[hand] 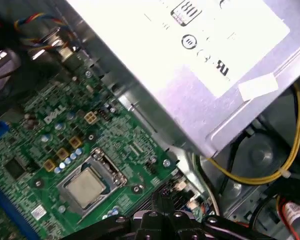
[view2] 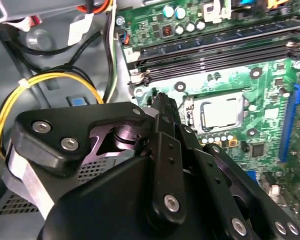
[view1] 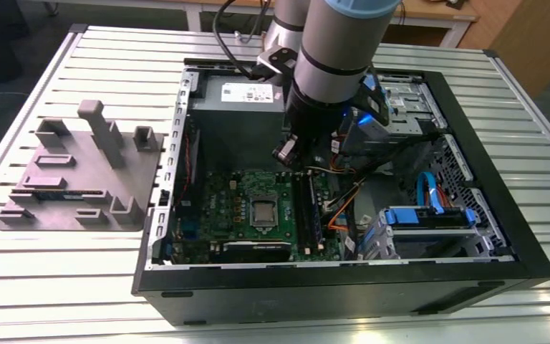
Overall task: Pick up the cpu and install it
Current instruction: 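Install the first cpu locking lever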
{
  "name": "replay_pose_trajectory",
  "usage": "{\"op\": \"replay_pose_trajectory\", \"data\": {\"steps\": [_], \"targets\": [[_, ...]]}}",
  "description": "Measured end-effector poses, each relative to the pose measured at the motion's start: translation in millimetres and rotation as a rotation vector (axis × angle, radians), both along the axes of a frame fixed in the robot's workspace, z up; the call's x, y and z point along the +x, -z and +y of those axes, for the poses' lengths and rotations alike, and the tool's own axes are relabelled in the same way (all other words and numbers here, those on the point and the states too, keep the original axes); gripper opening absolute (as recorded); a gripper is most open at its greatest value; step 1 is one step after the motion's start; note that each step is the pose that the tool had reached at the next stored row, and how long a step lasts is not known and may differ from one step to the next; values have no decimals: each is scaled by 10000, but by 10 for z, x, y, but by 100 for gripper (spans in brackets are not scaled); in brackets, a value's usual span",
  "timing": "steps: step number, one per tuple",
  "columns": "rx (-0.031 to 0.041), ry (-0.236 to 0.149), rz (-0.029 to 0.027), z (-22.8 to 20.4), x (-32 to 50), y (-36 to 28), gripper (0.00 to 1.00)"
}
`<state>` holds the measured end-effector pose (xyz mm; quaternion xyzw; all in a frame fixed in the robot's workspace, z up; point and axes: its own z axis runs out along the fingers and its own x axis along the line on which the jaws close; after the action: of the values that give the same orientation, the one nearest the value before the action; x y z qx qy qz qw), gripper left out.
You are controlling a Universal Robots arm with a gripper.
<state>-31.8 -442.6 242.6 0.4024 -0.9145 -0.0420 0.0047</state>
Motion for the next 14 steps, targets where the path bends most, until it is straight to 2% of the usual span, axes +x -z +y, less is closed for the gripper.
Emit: {"op": "replay_pose_trajectory", "data": {"steps": [8,11,14], "targets": [[5,-466,1,4,-62,27,10],[8,-477,0,1,-70,29,10],[8,-478,0,-32,-73,29,10]]}}
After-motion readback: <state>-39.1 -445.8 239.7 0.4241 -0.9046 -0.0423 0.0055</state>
